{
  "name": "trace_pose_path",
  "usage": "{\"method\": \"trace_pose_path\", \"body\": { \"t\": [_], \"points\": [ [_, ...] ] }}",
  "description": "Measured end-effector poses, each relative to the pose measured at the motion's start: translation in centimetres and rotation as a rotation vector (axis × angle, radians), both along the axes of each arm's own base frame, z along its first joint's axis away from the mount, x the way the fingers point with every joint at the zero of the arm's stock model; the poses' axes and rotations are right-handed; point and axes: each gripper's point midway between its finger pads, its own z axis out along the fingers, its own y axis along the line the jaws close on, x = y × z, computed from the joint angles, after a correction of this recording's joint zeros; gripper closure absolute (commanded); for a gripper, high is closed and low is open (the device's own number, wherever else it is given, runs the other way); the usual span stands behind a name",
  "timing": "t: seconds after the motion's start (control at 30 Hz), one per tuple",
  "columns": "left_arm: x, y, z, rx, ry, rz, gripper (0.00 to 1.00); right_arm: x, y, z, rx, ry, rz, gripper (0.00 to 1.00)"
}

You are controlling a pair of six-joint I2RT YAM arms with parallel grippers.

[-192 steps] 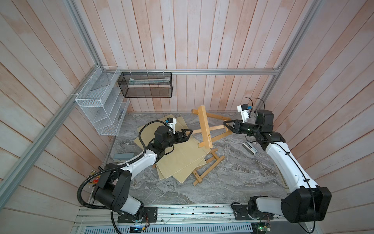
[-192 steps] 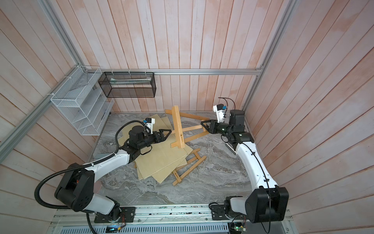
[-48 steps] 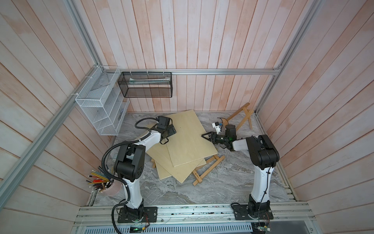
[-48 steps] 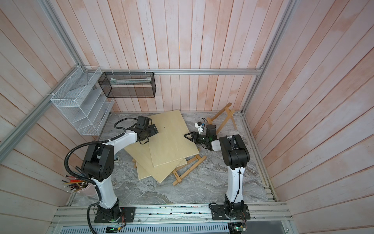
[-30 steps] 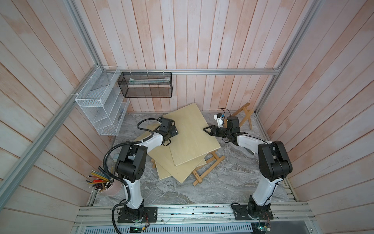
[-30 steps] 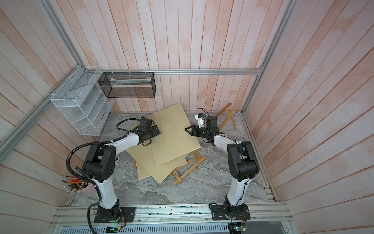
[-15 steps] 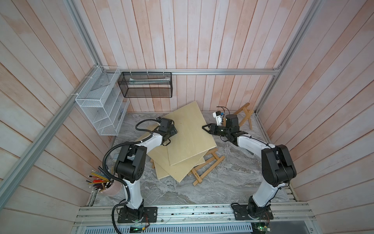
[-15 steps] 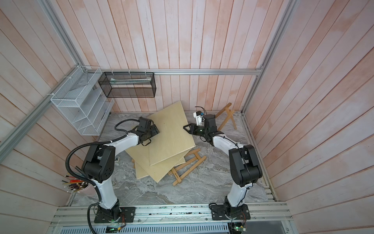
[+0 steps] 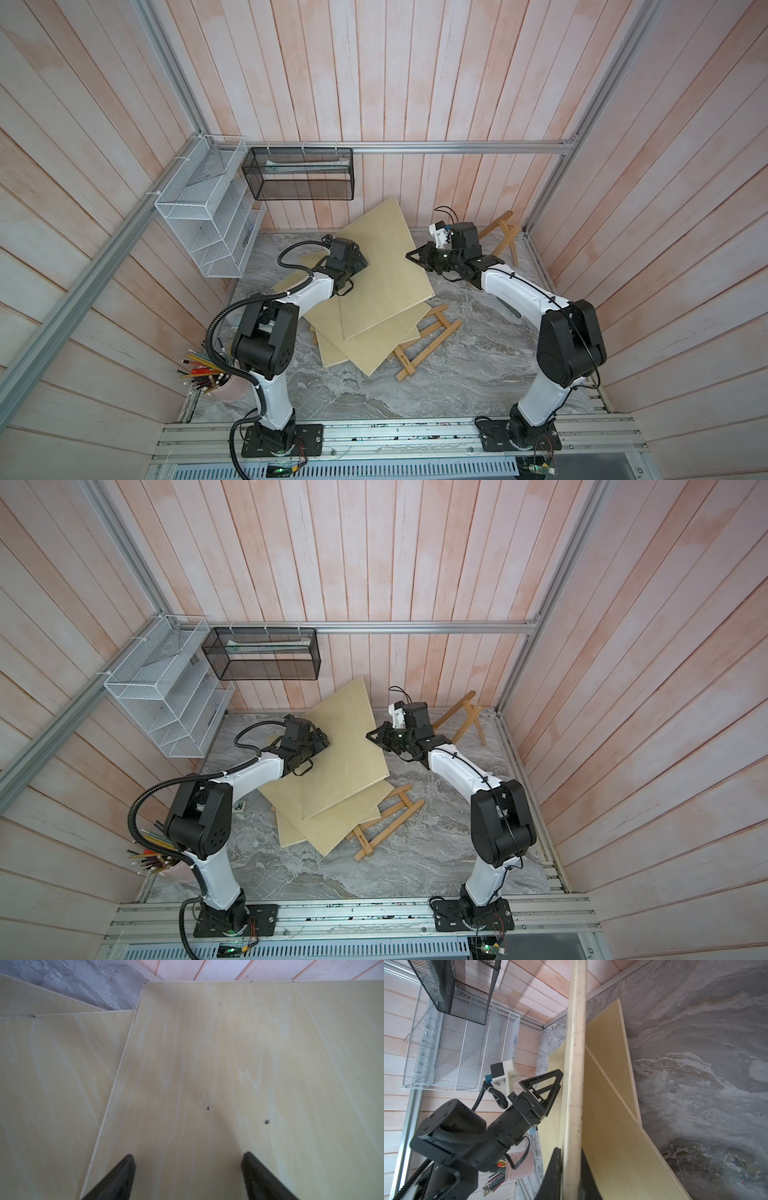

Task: Assemble the easel
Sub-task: Pick up the drawing board.

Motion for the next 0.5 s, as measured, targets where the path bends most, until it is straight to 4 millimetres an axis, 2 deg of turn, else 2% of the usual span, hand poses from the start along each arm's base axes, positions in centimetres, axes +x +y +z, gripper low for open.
{"method": "trace_pose_path", "body": {
  "t": [0.13, 0.23, 0.37, 0.5],
  "points": [
    [-1.7, -0.6, 1.0, -0.041, 0.03, -0.047, 0.15, -0.4, 0.2, 0.8, -0.043, -0.029, 0.028, 1.0],
    [-3.2, -0.5, 2.1, -0.066, 0.053, -0.077, 0.15, -1.4, 0.2, 2.1, -0.069, -0.066, 0.062, 1.0],
    [-4.7, 0.4, 4.1, -0.088, 0.056, -0.084, 0.15, -3.3, -0.5, 5.2, -0.084, -0.152, 0.124, 1.0],
    [-5.5, 2.4, 5.2, -0.09, 0.048, -0.048, 0.15, -4.7, -1.7, 9.0, -0.105, -0.269, 0.163, 1.0]
  ]
}}
